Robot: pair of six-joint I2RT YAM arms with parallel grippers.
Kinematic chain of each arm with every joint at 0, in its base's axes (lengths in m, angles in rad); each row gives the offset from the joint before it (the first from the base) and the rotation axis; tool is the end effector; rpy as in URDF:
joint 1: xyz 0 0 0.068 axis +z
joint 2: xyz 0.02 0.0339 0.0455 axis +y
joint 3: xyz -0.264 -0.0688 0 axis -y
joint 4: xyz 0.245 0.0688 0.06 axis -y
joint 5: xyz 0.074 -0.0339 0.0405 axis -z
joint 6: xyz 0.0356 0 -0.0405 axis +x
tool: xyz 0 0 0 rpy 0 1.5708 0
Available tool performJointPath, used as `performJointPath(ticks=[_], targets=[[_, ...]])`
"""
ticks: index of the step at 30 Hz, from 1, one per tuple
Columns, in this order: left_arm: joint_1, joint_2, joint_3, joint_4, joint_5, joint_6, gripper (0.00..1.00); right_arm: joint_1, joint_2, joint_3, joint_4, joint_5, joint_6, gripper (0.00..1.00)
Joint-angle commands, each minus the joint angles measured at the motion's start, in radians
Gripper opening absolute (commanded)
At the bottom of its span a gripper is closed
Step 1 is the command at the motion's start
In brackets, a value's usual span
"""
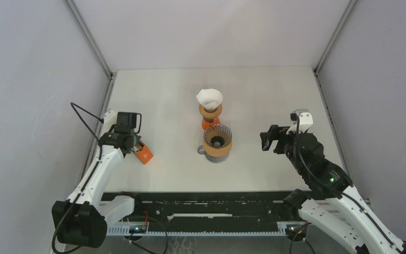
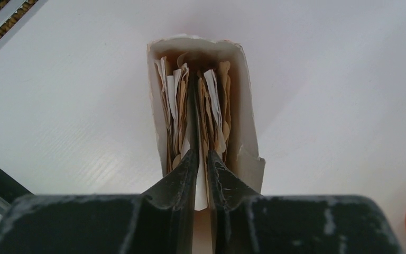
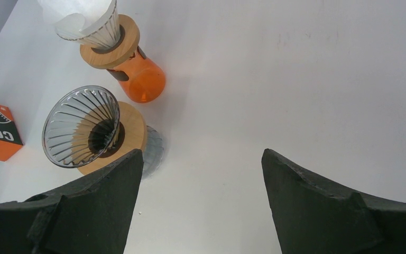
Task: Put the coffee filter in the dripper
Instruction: Adjust the coffee filter holder at the center of the board.
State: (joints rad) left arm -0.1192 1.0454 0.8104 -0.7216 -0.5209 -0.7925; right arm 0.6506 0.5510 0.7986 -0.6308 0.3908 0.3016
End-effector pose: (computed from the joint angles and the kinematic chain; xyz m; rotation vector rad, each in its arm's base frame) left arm 0.2010 -0.0062 0.2575 -0.9690 2.1642 0.2355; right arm 0.1014 0.0601 0.3300 -0.0805 1.9305 0.2556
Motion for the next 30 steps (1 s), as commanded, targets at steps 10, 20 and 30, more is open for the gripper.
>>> performJointPath(ticks=[10, 20, 30], targets=[[0.009, -0.032, 0.066, 0.007, -0.011, 0.027, 0.17, 0.006, -0.005, -0.004, 0.031, 0.0, 0.018, 0.9], [0.008, 0.037, 0.121, 0.049, 0.02, 0.053, 0.19, 0.005, -0.003, -0.005, 0.031, 0.0, 0.019, 0.9], [0.008, 0.093, 0.12, 0.069, 0.028, 0.058, 0.22, 0.004, 0.003, -0.005, 0.031, 0.002, 0.019, 0.9]])
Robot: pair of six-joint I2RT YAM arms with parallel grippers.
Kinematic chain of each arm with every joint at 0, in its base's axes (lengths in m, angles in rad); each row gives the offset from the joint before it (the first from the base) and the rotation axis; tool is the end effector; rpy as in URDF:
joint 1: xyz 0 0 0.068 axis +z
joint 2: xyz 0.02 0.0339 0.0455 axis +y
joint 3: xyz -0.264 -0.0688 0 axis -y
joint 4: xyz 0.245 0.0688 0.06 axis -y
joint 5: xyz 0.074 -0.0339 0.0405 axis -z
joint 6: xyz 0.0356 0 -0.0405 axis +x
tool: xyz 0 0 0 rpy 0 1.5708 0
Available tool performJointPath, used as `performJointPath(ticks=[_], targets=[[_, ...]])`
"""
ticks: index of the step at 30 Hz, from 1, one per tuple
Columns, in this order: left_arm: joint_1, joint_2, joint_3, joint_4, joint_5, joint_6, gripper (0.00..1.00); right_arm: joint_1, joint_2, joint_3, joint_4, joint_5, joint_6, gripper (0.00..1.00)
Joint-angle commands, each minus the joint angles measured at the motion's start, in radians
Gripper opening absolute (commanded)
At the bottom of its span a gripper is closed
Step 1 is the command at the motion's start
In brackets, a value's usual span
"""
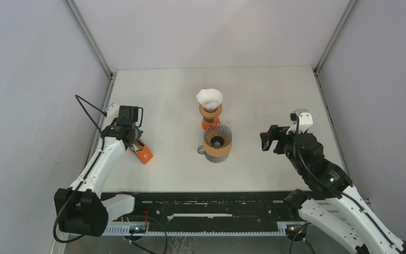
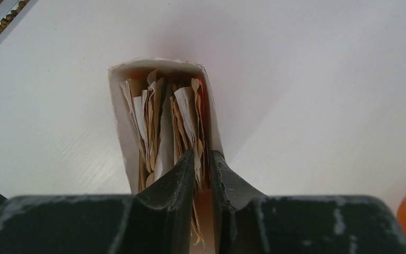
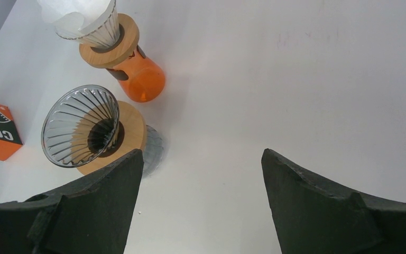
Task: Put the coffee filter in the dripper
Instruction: Adjust the coffee filter holder at the center of the board.
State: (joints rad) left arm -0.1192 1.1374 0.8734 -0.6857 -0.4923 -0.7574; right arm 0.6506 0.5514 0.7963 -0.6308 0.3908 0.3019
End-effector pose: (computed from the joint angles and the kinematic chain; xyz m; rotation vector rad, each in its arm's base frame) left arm 0.2230 -0.0098 0.2614 -0.9261 2.1931 0.2166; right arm 0.1016 0.0603 0.3292 -0.0810 1.9329 0.2544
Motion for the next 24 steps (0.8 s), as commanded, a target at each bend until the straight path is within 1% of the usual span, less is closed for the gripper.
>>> performJointPath(ticks=[1, 14, 24], targets=[[0.008, 0.003, 0.053, 0.034, -0.004, 0.023, 0.22, 0.004, 0.002, -0.002, 0.031, 0.0, 0.019, 0.9], [0.007, 0.012, 0.015, 0.017, -0.034, 0.02, 0.21, 0.004, 0.001, -0.003, 0.031, -0.004, 0.019, 0.9], [0.008, -0.067, -0.022, -0.001, -0.05, -0.002, 0.17, 0.006, -0.003, -0.003, 0.032, -0.006, 0.019, 0.9]])
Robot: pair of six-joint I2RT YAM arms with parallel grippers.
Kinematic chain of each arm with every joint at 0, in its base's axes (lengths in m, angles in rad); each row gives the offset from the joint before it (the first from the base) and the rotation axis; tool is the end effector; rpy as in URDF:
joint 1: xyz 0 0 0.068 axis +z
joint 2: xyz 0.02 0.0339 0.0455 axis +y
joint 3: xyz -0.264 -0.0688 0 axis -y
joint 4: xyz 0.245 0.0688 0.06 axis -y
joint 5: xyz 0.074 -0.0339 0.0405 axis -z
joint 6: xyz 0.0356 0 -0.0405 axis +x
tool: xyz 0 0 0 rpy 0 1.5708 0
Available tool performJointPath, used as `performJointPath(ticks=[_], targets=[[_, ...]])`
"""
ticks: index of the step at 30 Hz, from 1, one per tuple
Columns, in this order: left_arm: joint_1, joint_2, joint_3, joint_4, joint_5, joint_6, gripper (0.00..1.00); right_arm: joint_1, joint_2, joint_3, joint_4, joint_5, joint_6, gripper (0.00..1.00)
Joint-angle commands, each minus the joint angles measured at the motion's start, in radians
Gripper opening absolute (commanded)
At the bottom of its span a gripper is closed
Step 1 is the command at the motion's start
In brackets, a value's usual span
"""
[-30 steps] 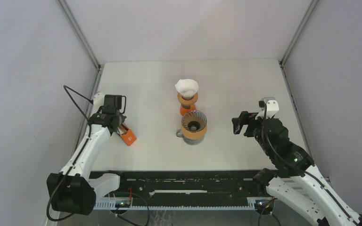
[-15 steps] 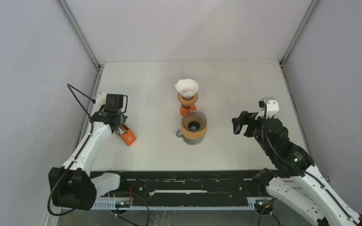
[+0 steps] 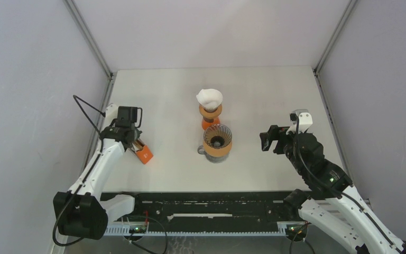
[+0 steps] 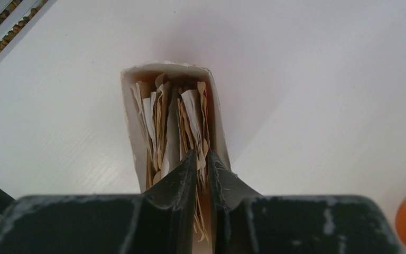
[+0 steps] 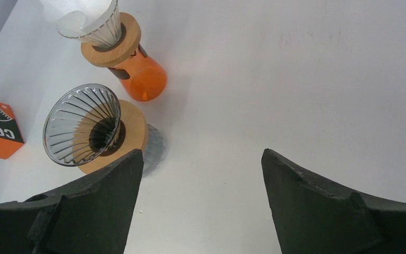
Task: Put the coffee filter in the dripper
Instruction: Adjust the coffee filter holder at the center of the board.
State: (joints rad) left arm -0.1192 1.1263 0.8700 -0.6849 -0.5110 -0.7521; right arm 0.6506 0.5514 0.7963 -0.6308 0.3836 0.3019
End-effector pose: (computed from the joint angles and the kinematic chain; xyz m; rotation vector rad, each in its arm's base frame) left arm 0.2210 -0.0089 0.2629 -0.9240 2.1776 0.2343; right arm 0.1015 0.0605 0.3291 -0.0859 1.9342 0.2611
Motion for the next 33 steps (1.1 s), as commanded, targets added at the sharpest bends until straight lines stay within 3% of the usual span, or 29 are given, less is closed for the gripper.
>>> performJointPath(ticks=[1, 21, 33], targets=[[0.009, -0.061, -0.021, -0.002, -0.033, -0.009, 0.17, 0.006, -0.004, -0.003, 0.032, 0.0, 0.019, 0.9], [0.04, -0.035, -0.054, 0.018, 0.028, -0.01, 0.21, 0.006, -0.013, -0.003, 0.026, 0.001, 0.022, 0.9], [0.042, -0.221, 0.013, -0.098, -0.005, -0.033, 0.36, 0.006, -0.011, -0.003, 0.028, 0.001, 0.02, 0.9]])
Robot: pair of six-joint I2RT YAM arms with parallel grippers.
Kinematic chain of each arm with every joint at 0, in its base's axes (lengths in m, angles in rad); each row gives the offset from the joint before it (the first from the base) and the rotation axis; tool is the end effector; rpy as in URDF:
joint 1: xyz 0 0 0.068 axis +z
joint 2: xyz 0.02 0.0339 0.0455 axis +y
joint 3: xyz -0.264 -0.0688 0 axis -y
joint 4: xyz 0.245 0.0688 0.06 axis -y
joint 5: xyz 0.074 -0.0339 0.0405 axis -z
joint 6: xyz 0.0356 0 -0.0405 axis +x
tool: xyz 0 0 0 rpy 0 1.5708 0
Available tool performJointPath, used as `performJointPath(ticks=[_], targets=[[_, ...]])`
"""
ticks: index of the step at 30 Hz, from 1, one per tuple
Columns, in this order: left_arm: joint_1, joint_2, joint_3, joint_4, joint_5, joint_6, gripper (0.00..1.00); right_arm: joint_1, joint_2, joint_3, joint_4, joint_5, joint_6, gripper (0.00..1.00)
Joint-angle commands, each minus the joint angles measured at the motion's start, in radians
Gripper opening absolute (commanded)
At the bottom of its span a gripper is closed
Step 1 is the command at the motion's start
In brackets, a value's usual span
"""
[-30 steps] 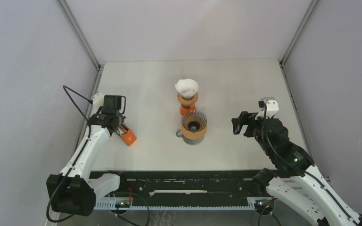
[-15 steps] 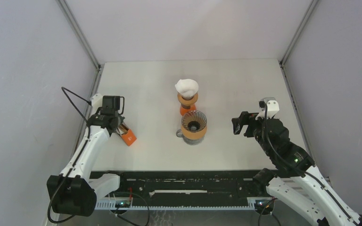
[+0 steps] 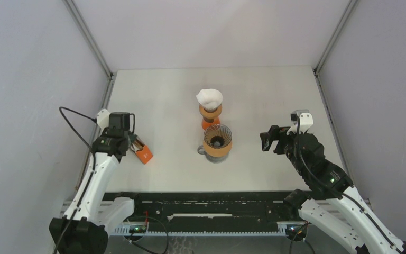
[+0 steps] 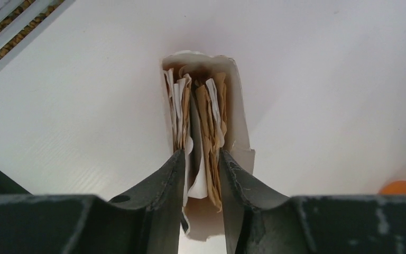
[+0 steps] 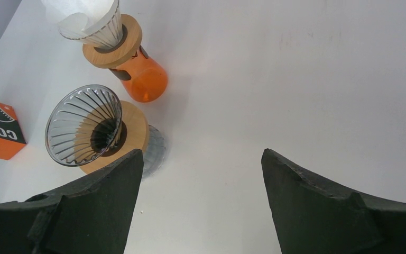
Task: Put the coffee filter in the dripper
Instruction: Adjust the coffee filter holder at the center of the board.
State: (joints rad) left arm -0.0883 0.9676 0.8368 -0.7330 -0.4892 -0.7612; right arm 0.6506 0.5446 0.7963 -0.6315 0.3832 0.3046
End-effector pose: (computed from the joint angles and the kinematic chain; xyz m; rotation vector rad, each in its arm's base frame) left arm 0.1902 0.0000 0.2783 -0.9605 2.1039 0.1736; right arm 0.1003 0.0596 0.3297 -0.0817 1.9292 0.2664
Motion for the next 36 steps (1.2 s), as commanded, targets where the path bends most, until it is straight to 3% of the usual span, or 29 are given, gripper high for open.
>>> performJointPath(ticks=[1, 9, 15, 17, 21, 26, 36], targets=[[0.011, -0.073, 0.036, -0.056, -0.032, -0.03, 0.37, 0.006, -0.004, -0.003, 0.029, 0.0, 0.018, 0.9], [0.056, -0.104, -0.054, -0.052, -0.011, -0.058, 0.41, 0.01, -0.009, -0.004, 0.029, -0.003, 0.018, 0.9], [0.069, -0.043, -0.078, 0.024, 0.058, -0.035, 0.35, 0.012, -0.012, -0.003, 0.028, 0.0, 0.018, 0.9], [0.068, -0.026, -0.078, 0.033, 0.067, -0.024, 0.33, 0.012, -0.014, -0.004, 0.029, 0.0, 0.019, 0.9], [0.069, -0.005, -0.073, 0.038, 0.092, 0.008, 0.16, 0.012, -0.015, -0.005, 0.03, -0.002, 0.019, 0.9], [0.069, -0.003, -0.048, 0.065, 0.159, 0.145, 0.02, 0.015, -0.015, -0.005, 0.031, -0.002, 0.018, 0.9], [0.069, 0.112, 0.066, 0.028, 0.337, 0.463, 0.0, 0.015, -0.012, -0.004, 0.03, -0.002, 0.018, 0.9]])
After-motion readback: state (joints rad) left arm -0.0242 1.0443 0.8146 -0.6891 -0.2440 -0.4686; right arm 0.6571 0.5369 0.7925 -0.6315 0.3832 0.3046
